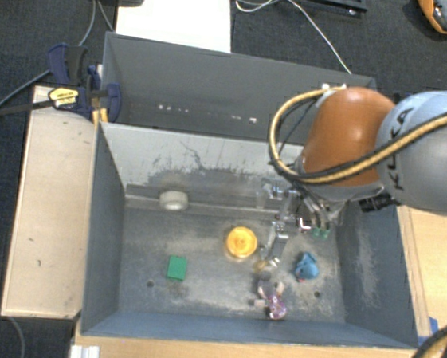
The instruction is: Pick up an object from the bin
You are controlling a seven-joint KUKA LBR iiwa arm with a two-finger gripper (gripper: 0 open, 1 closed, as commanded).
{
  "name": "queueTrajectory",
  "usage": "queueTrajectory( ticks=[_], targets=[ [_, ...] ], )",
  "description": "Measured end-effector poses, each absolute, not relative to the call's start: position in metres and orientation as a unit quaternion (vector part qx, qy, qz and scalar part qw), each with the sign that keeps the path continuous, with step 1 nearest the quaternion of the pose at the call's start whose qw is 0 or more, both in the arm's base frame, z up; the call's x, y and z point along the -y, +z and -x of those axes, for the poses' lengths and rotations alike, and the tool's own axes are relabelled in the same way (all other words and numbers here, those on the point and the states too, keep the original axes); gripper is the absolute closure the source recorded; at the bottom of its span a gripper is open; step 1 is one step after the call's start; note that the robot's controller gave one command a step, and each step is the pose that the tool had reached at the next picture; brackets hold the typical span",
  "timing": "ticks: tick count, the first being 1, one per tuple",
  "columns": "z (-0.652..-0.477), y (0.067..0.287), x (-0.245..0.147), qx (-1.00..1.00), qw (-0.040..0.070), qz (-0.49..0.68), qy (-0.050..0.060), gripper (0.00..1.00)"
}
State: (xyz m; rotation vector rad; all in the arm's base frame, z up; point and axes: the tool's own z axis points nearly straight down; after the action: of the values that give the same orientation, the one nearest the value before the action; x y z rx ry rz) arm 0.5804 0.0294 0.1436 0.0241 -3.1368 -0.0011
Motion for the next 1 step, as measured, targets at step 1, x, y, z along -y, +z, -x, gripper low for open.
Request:
queueTrajectory(
  ticks=[1],
  targets=[
    [-0.582, 0.1485, -0.0292, 1.0, -0.001, -0.007, 0.0, 0.0]
  ],
)
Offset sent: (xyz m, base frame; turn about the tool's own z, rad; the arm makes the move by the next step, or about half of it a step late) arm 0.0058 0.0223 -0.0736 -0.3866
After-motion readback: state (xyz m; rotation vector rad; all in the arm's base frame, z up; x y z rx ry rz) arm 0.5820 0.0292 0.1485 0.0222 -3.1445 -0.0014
